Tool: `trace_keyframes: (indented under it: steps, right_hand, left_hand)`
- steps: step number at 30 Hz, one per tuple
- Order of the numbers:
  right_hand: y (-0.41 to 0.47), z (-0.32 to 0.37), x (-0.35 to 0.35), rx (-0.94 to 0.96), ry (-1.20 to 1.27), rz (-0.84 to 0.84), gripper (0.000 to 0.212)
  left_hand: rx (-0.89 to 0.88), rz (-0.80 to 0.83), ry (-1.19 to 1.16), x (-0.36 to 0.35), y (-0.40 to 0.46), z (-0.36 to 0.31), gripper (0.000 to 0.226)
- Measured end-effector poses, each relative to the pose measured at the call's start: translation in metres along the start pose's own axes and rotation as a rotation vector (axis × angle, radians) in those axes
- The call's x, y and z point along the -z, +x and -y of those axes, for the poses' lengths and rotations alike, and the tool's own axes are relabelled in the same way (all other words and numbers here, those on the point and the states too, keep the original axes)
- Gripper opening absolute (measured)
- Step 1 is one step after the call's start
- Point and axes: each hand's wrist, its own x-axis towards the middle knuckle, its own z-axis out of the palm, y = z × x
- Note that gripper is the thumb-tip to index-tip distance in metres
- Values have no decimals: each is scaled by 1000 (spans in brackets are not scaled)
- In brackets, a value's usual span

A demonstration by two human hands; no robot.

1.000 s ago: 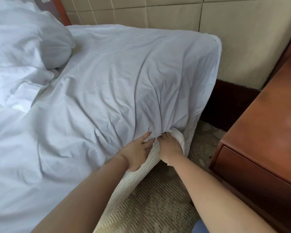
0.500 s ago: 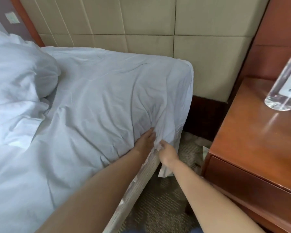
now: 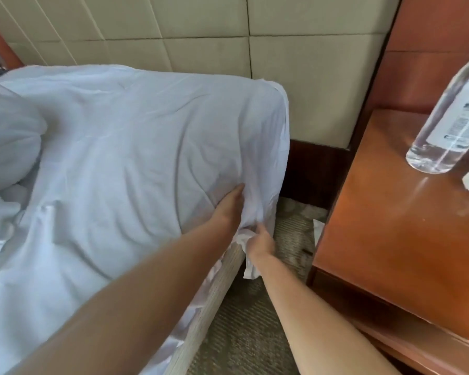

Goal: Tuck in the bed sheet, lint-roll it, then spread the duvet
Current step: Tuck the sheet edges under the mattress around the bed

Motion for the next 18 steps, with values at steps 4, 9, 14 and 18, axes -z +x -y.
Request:
trace_keyframes:
  steps: [4,9,14,18]
  right_hand:
    - [-15,32,8,-48,51,80,58]
    - [-52,80,34,-102,15,61,47]
    - [-102,145,77,-175,36,123,41]
    - [-134,208,124,-215,-28,179,50]
  left_hand:
    - [-54,-101,-117,0,-18,28,50]
    - [-153,-185,-337,5,-56,60,44]
    - [-276,-208,-632,24,-119,128,33]
    - [-240,-262,-880,17,-154,205,35]
